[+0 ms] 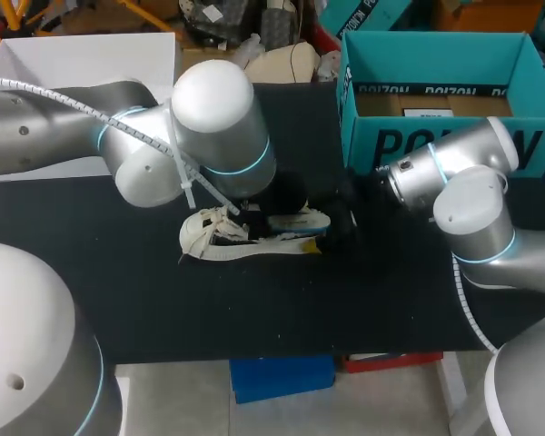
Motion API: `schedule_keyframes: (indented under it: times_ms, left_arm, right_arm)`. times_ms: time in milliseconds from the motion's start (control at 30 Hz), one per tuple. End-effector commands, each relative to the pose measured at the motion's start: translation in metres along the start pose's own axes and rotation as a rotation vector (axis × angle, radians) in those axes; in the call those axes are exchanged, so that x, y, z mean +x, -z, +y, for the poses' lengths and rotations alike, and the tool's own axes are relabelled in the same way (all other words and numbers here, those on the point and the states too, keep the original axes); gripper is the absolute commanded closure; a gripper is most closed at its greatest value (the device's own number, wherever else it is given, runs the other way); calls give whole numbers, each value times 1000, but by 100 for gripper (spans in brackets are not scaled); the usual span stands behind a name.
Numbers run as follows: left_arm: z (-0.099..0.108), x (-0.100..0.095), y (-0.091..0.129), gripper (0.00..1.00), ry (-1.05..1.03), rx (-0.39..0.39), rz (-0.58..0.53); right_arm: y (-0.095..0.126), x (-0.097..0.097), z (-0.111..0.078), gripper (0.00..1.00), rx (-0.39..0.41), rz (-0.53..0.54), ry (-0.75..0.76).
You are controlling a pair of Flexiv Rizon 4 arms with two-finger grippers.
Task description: Take the shoe out of the shoebox, open the shoe tongue, remove and reinsert the insole, then place the shoe into the shoebox
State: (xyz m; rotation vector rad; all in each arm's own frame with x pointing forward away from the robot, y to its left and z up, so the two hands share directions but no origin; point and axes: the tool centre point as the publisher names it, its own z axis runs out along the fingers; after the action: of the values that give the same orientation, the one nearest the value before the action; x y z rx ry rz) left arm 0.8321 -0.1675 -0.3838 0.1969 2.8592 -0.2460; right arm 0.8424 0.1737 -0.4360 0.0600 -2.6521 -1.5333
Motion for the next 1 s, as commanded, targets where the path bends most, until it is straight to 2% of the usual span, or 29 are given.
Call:
schedule_keyframes:
  times_ms: [33, 433, 833, 1000]
  left_arm:
    - [-3, 4, -1, 59, -17, 14, -25]
    - [-24, -1, -13, 61, -43, 39, -66]
    - [-36, -9, -17, 80, -8, 14, -144]
    - [-40, -11, -20, 77, -3, 8, -159]
  right_arm:
    - [-2, -1, -2, 100, 1, 0, -1]
    - [-2, -1, -2, 100, 1, 0, -1]
    - [-2, -1, -2, 100, 1, 0, -1]
    - [-2, -1, -2, 100, 1, 0, -1]
